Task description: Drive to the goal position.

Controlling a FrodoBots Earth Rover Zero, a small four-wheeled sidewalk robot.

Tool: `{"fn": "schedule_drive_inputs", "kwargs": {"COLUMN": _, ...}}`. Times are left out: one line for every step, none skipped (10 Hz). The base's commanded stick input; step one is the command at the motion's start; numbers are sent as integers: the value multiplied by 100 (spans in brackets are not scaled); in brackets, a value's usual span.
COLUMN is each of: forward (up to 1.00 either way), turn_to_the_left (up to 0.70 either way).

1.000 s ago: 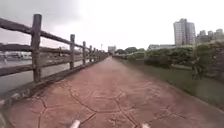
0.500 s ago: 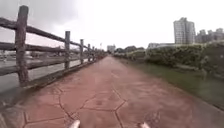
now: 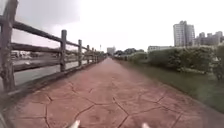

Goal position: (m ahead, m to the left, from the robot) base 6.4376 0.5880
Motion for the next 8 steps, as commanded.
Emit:
{"fn": "schedule_drive_inputs", "kwargs": {"forward": 50, "turn_to_the_left": 0}}
{"fn": "schedule_drive_inputs", "kwargs": {"forward": 64, "turn_to_the_left": 0}}
{"fn": "schedule_drive_inputs", "kwargs": {"forward": 70, "turn_to_the_left": 0}}
{"fn": "schedule_drive_inputs", "kwargs": {"forward": 70, "turn_to_the_left": 0}}
{"fn": "schedule_drive_inputs", "kwargs": {"forward": 70, "turn_to_the_left": 0}}
{"fn": "schedule_drive_inputs", "kwargs": {"forward": 70, "turn_to_the_left": 0}}
{"fn": "schedule_drive_inputs", "kwargs": {"forward": 70, "turn_to_the_left": 0}}
{"fn": "schedule_drive_inputs", "kwargs": {"forward": 65, "turn_to_the_left": 0}}
